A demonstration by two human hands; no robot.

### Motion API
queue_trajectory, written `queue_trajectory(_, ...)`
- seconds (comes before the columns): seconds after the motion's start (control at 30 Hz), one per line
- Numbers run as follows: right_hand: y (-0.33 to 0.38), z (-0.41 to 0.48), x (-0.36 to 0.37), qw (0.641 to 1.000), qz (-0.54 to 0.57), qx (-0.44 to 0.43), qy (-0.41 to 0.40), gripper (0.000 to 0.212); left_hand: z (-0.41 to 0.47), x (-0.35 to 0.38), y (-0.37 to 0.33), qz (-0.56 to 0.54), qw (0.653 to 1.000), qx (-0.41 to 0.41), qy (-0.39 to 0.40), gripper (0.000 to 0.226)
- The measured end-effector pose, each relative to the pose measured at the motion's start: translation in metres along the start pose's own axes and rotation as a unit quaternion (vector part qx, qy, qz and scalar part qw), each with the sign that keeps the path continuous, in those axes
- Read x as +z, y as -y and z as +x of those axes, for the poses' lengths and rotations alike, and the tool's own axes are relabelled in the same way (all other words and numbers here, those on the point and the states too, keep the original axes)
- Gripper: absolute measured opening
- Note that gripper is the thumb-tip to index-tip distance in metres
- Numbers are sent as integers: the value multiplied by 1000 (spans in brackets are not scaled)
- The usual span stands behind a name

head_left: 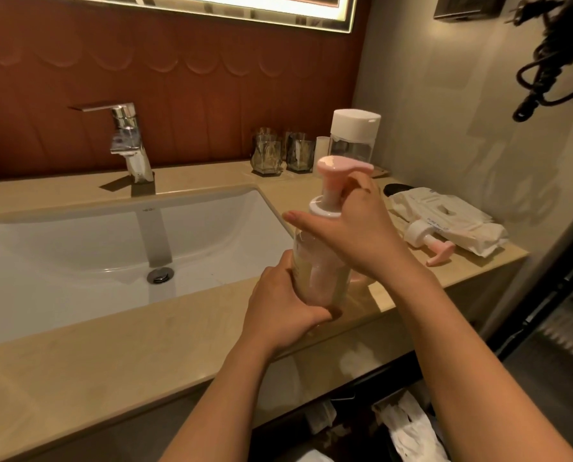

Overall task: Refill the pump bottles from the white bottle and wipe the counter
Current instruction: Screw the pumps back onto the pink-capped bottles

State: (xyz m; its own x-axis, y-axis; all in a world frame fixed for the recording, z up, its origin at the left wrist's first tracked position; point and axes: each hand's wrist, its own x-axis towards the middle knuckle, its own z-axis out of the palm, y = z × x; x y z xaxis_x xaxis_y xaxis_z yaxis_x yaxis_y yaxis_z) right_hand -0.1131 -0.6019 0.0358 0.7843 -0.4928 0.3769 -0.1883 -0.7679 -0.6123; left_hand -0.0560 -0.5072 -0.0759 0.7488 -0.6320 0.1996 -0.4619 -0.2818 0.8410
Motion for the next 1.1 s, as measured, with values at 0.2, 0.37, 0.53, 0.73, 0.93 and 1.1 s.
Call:
queue_trajectory(0.2,-3,-14,-15,984,116,-13,135,51,-2,-2,-3,-3,1000,11,-2,70)
queue_trajectory(0.37,-5,-26,-23,969,182,-59,158,29,-2,-2,-2,4,1000,16,-11,58)
queue_trajectory(0.53,-7,-22,-14,987,145,-65,27,36,-1,-1,0,11,1000,5,-17,66)
queue_trajectory(0.73,-4,-17,-4,991,93,-51,-87,55,-2,-2,-2,10,1000,9,-5,60)
queue_trajectory(0.93,1,-7,0,996,76,-21,37,73,-4,-5,-4,-44,999,-5,-4,58)
queue_trajectory(1.1,5,-15,-17,959,203,-53,191,52,-2,-7,-4,-17,999,41,4,58)
